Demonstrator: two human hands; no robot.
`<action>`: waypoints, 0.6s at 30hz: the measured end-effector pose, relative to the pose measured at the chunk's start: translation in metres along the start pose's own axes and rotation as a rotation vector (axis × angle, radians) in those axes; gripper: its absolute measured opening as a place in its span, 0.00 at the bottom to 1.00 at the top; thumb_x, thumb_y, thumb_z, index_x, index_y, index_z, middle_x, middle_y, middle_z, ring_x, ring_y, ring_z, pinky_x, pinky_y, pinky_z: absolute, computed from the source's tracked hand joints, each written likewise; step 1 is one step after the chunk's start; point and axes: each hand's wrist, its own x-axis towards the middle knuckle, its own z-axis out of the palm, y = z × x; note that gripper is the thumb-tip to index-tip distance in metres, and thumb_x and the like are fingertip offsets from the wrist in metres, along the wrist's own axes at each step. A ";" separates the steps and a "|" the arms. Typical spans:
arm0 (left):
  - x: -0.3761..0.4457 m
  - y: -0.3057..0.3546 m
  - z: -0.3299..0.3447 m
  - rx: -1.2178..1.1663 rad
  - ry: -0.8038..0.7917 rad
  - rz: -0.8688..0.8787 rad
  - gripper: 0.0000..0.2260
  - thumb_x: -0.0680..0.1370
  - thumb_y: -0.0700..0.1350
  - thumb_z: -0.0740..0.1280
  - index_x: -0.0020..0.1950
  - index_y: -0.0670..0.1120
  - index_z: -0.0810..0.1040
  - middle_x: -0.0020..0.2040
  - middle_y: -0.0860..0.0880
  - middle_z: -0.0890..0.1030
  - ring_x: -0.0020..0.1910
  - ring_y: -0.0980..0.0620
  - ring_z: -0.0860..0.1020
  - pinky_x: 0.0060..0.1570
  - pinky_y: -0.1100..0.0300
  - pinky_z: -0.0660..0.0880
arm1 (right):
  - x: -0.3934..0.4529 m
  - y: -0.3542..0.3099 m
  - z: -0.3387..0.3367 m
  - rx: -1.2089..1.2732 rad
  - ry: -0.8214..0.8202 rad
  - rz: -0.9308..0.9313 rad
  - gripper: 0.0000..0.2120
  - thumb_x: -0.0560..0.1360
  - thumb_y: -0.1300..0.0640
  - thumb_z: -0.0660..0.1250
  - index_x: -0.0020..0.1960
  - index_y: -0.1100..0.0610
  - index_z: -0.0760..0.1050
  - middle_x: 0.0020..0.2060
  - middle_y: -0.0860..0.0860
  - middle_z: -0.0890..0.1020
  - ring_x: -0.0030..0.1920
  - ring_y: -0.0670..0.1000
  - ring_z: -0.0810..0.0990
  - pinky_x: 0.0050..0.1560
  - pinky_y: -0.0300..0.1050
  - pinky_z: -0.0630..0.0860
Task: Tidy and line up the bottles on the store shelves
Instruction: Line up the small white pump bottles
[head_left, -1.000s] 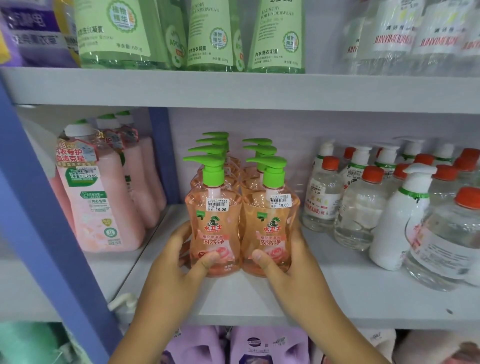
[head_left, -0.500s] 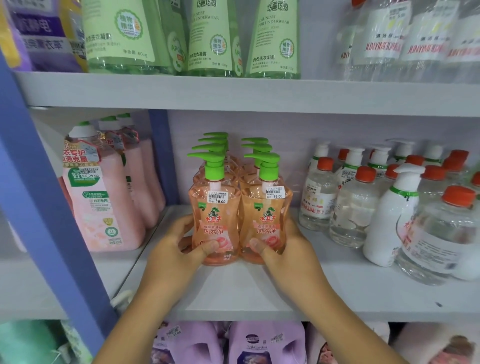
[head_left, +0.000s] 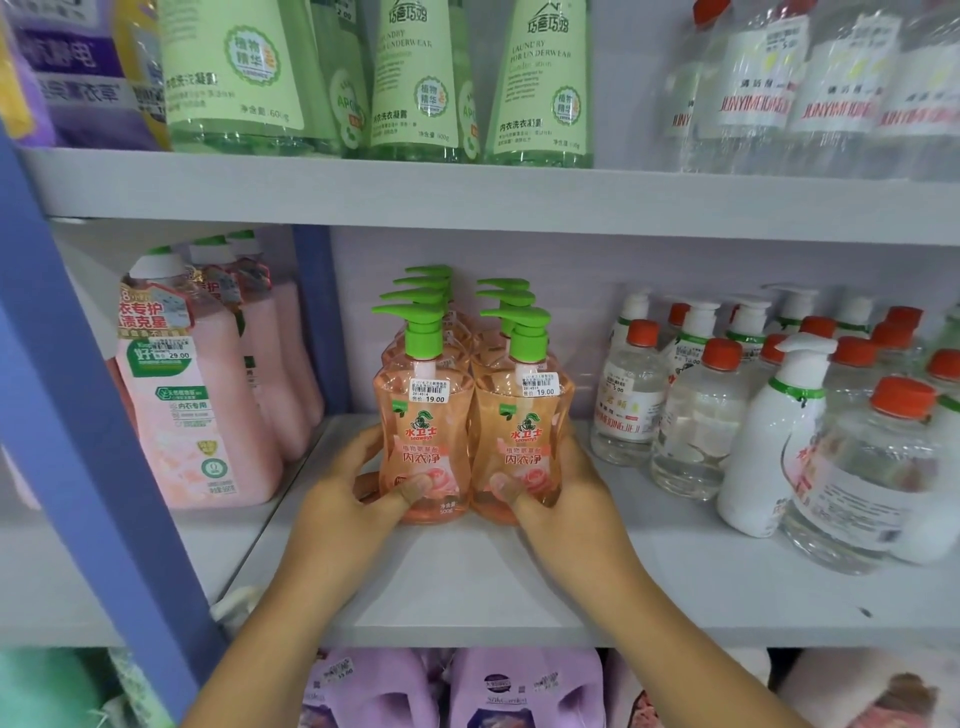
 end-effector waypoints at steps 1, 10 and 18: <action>0.000 0.000 0.000 -0.003 -0.004 0.002 0.24 0.73 0.48 0.78 0.67 0.59 0.76 0.54 0.74 0.79 0.50 0.74 0.78 0.46 0.77 0.72 | 0.001 0.002 0.000 0.005 0.000 0.006 0.39 0.74 0.49 0.75 0.79 0.44 0.60 0.62 0.43 0.81 0.59 0.41 0.81 0.63 0.44 0.78; 0.002 -0.005 0.002 -0.088 -0.007 -0.055 0.25 0.72 0.47 0.79 0.66 0.58 0.78 0.53 0.68 0.83 0.49 0.66 0.83 0.54 0.60 0.79 | 0.022 -0.024 -0.031 0.397 0.228 0.126 0.28 0.74 0.37 0.71 0.71 0.45 0.74 0.58 0.42 0.84 0.58 0.40 0.82 0.64 0.45 0.78; 0.004 -0.008 0.002 -0.087 0.004 -0.053 0.23 0.72 0.47 0.79 0.65 0.59 0.80 0.54 0.64 0.84 0.49 0.64 0.83 0.56 0.54 0.80 | 0.150 -0.064 -0.067 -0.012 -0.106 0.130 0.17 0.80 0.43 0.65 0.65 0.49 0.78 0.63 0.49 0.82 0.61 0.51 0.81 0.66 0.55 0.76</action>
